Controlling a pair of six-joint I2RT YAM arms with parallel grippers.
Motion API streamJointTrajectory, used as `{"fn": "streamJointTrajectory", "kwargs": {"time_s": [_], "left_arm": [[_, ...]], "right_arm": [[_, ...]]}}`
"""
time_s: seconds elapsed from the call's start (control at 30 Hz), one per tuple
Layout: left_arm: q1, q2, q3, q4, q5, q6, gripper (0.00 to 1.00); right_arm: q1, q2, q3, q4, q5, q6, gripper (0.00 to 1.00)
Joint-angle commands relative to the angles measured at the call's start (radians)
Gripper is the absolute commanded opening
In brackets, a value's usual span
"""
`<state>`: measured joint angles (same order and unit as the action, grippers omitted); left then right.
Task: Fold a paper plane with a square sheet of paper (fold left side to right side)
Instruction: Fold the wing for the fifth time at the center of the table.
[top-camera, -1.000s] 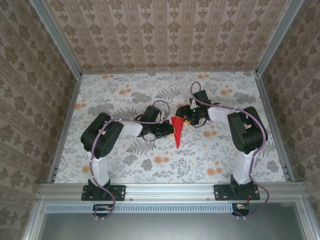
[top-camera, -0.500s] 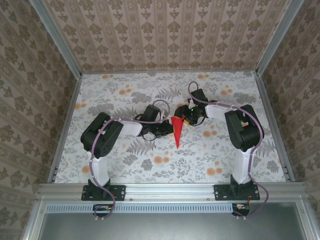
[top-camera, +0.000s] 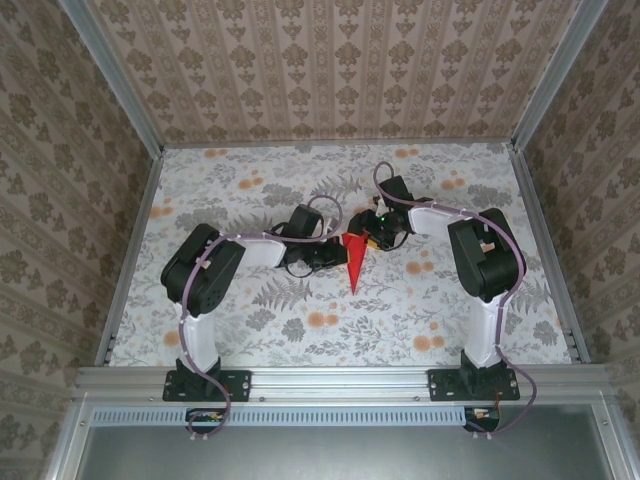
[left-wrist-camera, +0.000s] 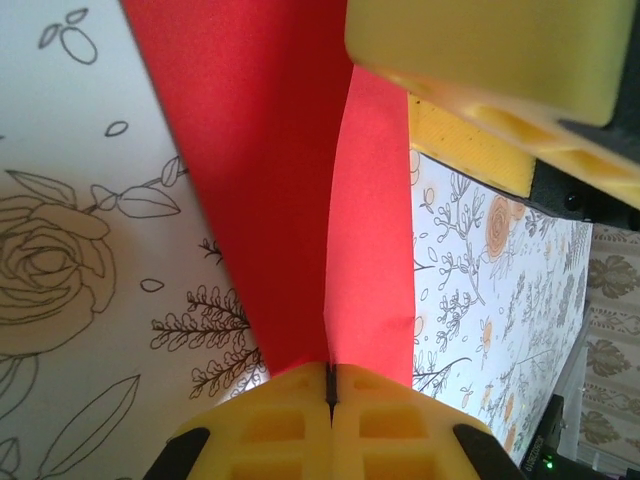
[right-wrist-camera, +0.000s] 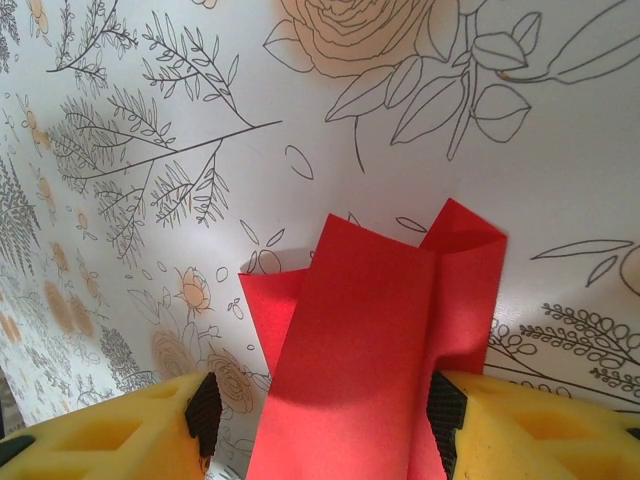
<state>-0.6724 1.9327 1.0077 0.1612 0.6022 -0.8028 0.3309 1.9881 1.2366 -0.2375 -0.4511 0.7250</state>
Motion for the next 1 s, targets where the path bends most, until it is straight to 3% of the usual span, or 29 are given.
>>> {"fn": "streamJointTrajectory", "kwargs": {"time_s": [0.0, 0.97], "left_arm": [[0.007, 0.0, 0.022, -0.018, -0.005, 0.037, 0.0], [0.009, 0.068, 0.048, -0.069, -0.016, 0.102, 0.0]], "right_arm": [[0.012, 0.042, 0.0, -0.078, 0.039, -0.019, 0.61], [0.023, 0.038, 0.01, -0.072, 0.031, -0.036, 0.62]]}}
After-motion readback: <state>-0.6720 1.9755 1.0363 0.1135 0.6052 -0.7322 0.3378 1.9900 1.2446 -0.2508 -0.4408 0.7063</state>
